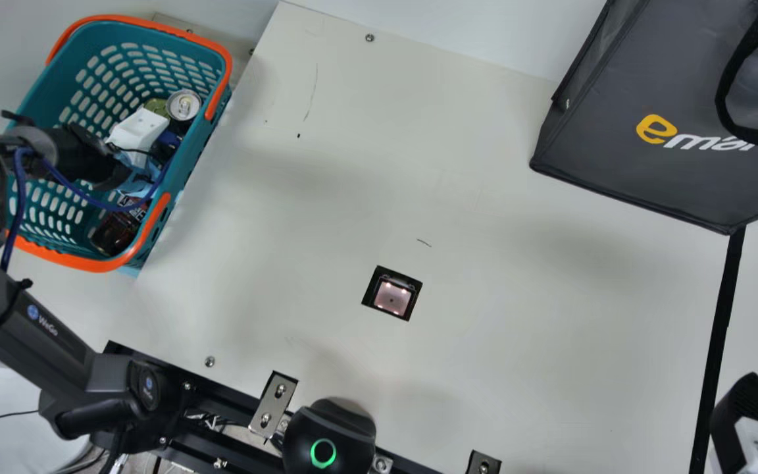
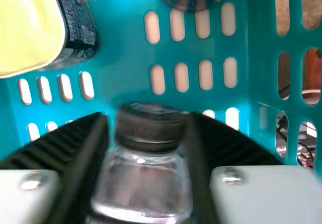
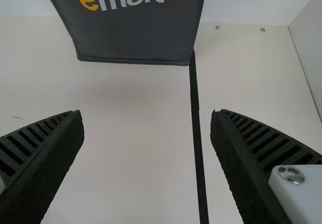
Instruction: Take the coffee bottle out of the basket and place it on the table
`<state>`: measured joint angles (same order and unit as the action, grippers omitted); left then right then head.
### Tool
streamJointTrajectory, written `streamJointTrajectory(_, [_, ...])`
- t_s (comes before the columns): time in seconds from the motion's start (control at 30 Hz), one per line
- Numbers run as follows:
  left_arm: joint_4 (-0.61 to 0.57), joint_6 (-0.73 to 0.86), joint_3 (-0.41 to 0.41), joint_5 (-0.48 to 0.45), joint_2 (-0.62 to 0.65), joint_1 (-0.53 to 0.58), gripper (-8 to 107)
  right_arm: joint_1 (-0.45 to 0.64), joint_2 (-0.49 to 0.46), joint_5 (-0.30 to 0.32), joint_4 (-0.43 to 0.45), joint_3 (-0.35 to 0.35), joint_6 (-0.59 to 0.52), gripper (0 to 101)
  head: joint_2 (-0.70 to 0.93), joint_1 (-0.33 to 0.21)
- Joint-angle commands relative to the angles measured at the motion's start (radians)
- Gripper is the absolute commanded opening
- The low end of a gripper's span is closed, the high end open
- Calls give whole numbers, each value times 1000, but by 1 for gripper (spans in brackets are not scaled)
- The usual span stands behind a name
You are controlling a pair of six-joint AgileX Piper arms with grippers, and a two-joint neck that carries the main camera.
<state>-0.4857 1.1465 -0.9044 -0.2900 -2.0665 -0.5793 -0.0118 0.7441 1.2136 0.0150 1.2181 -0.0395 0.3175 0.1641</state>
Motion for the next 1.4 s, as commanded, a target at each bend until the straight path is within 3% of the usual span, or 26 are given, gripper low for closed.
streamJointTrajectory(0.0, [-6, 1, -3, -5, 0, 0, 43, 0, 0, 0, 0, 0, 0, 91, 4, -26])
streamJointTrajectory(0.17, [-13, -6, -6, -21, 9, -1, 10, 0, 0, 1, 0, 0, 0, 91, 4, -26])
streamJointTrajectory(0.67, [68, -139, -11, -115, 124, -40, 10, 0, 0, 1, 0, 0, 0, 91, 4, -26])
streamJointTrajectory(1.37, [123, -288, -96, -345, 336, -85, 10, 0, 0, 0, 0, 0, 0, 91, 4, -26])
